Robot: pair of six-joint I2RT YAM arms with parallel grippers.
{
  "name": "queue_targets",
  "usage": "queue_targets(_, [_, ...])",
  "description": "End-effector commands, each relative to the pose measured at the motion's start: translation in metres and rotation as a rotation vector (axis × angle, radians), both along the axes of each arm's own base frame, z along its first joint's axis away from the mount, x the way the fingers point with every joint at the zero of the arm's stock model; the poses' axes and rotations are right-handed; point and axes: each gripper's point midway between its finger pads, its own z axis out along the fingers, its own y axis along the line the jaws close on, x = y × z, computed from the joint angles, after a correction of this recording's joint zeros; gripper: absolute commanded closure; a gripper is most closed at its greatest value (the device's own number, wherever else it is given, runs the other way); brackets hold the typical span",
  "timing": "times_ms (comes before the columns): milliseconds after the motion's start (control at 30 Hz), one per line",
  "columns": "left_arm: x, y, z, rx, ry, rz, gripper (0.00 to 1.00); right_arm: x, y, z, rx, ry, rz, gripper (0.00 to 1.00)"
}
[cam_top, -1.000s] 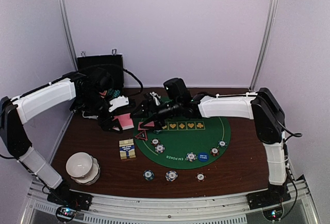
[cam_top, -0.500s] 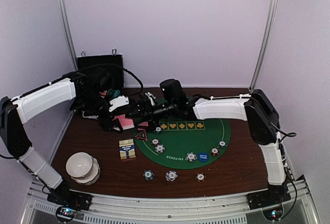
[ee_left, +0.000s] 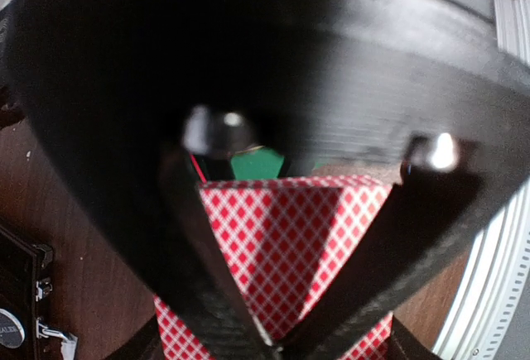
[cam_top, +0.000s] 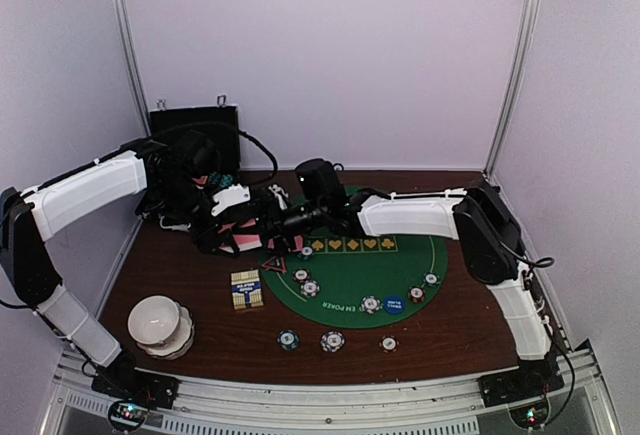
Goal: Distribute texas hold em gaming equipment
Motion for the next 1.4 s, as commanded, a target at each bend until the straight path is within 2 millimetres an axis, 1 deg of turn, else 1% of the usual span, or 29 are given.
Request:
queue_targets(0, [0.005,-0.005,0.017,-0.044,-0.027,0.002,1.0,0.002,0.005,0.0,0.001,-0.005,0.0,0.31])
queue_targets(133, [0.004,-0.005,0.017,-0.045,-0.03,0.001,1.0,0.006,-0.003,-0.008,-0.021,0.0,-0.011,0.34])
queue_targets(333, [0.003,-0.005,0.02,-0.051,-0.03,-0.001,1.0,0.013,-0.025,-0.027,-0.077,0.012,-0.044,0.36])
queue_targets(500, [0.003,-0.005,0.02,-0.05,-0.028,-0.001,1.0,0.015,-0.036,-0.028,-0.089,0.005,-0.054,0.37])
queue_targets(633, [0.003,-0.005,0.018,-0.047,-0.025,-0.001,1.0,0.014,-0.038,-0.017,-0.071,-0.006,-0.051,0.39])
queue_targets(833, [0.003,-0.004,0.016,-0.039,-0.025,0.001,1.0,0.01,-0.043,0.009,-0.046,-0.04,-0.046,0.48])
queue_targets(900, [0.003,-0.003,0.015,-0.036,-0.025,0.002,1.0,0.009,-0.046,0.014,-0.05,-0.048,-0.044,0.52])
queue_targets(1100, [0.003,-0.003,0.015,-0.034,-0.026,0.001,1.0,0.003,-0.051,0.017,-0.056,-0.044,-0.034,0.63])
queue_targets(1367, [0.003,-0.002,0.013,-0.026,-0.025,0.0,1.0,0.0,-0.054,0.031,-0.029,-0.045,-0.033,0.71])
